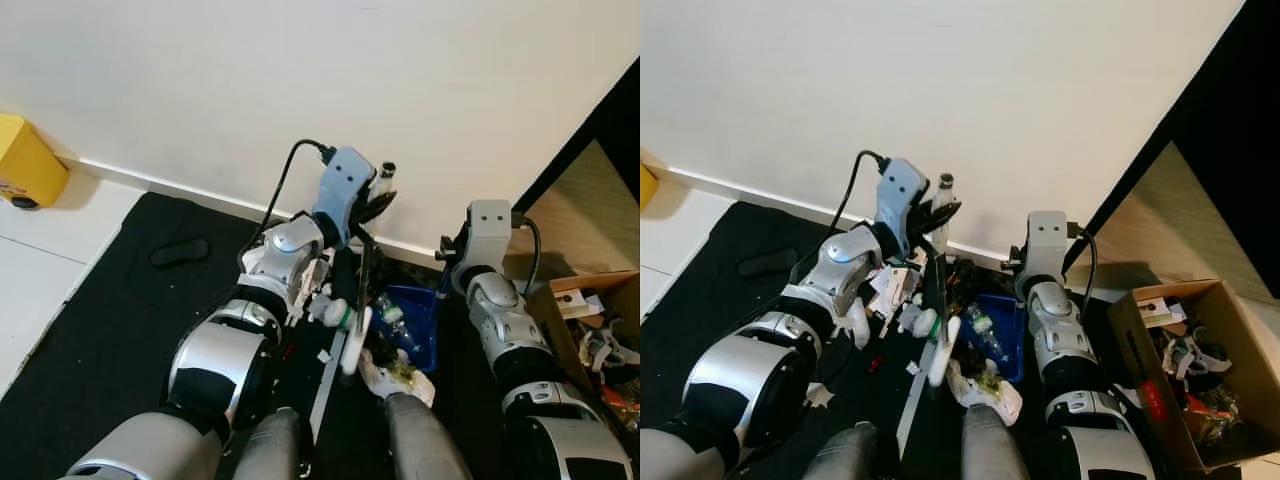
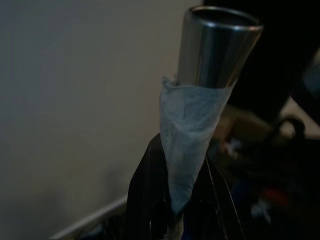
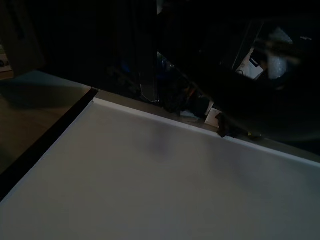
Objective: Sweep floor
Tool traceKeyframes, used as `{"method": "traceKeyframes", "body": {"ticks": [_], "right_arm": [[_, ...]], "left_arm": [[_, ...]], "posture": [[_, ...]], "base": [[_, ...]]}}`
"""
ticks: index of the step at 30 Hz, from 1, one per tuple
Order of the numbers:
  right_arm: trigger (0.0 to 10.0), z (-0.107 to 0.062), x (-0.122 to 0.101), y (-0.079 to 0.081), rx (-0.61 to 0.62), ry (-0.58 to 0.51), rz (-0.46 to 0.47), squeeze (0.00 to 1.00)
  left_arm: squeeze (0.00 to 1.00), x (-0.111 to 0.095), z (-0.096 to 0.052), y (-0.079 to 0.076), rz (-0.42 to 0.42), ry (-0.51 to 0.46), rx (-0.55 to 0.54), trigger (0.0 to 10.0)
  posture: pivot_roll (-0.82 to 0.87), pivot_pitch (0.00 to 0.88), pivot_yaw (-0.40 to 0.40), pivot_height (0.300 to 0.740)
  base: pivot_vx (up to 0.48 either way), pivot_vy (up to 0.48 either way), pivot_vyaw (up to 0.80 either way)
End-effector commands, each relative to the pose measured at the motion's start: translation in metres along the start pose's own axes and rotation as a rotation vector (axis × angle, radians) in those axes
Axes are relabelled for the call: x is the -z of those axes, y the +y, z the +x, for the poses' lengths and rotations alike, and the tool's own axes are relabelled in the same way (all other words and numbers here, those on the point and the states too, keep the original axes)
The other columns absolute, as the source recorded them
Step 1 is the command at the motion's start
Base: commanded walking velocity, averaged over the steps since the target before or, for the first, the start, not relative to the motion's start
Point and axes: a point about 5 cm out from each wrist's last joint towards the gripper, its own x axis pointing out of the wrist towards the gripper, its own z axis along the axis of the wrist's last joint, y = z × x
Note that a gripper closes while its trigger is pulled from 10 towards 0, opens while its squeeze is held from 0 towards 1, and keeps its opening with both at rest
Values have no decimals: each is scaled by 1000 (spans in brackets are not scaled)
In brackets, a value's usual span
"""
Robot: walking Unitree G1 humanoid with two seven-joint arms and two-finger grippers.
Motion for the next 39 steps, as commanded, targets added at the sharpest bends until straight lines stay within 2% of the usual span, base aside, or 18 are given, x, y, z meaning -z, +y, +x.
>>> {"method": "traceKeyframes", "body": {"ticks": [1,3,4,5,6,7,8,9,12,13,15,18,22,24,31,36,37,39], "right_arm": [[10000,0,11,39,-219,41,226,0],[10000,2,6,30,-196,37,261,0],[10000,2,6,30,-196,37,261,0],[10000,4,3,21,-178,60,380,0],[10000,4,2,15,-172,72,454,0],[10000,4,2,15,-172,72,454,0],[10000,4,1,12,-169,79,502,0],[10000,3,3,4,-175,110,549,0],[10000,2,4,-5,-190,126,595,0],[10000,1,3,-9,-196,123,577,0],[10000,0,1,-11,-200,112,501,0],[10000,0,-2,-13,-207,96,464,0],[10000,0,-10,-16,-225,70,495,0],[10000,-1,-28,-26,-264,21,586,0],[10000,-6,-41,-48,-309,-26,740,0],[10000,-11,-42,-51,-340,-21,708,0],[10000,-13,-42,-51,-347,-12,631,0],[10000,-13,-42,-50,-348,-7,599,0]], "left_arm": [[0,-23,-1,17,13,-96,-38,10000],[0,-30,-10,33,-11,-116,-81,10000],[0,-30,-10,33,-11,-116,-81,10000],[0,-30,-25,48,-20,-123,-131,10000],[0,-29,-32,55,-21,-126,-163,10000],[0,-29,-32,55,-21,-126,-163,10000],[0,-28,-38,59,-21,-128,-184,10000],[0,-25,-55,71,-37,-136,-263,10000],[0,-20,-76,83,-53,-149,-355,10000],[0,-17,-86,88,-37,-146,-392,10000],[0,-15,-95,91,-25,-145,-429,10000],[0,-13,-105,96,-13,-142,-473,10000],[0,-14,-112,99,-11,-139,-492,10000],[0,-17,-123,103,-13,-147,-511,10000],[0,-13,-135,105,-16,-129,-538,10000],[0,-12,-137,105,-17,-126,-548,10000],[0,-13,-137,104,-19,-122,-548,10000],[0,-13,-137,104,-21,-121,-548,10000]], "posture": [[-30,103,63,740],[-23,96,65,740],[-23,96,65,740],[-18,90,64,740],[-16,88,64,740],[-16,88,64,740],[-16,88,64,740],[-13,81,61,740],[-8,77,58,740],[-5,75,56,740],[-2,73,55,740],[2,70,54,740],[8,68,55,740],[9,64,58,740],[9,63,59,740],[8,65,59,740],[8,66,61,740],[8,66,61,740]], "base": [[0,0,0],[0,0,0],[0,0,0],[0,0,0],[0,0,0],[0,0,0],[0,0,0],[0,0,0],[0,0,0],[0,0,0],[0,0,0],[0,0,0],[0,0,0],[0,0,0],[0,0,0],[0,0,0],[0,0,0],[0,0,0]]}}
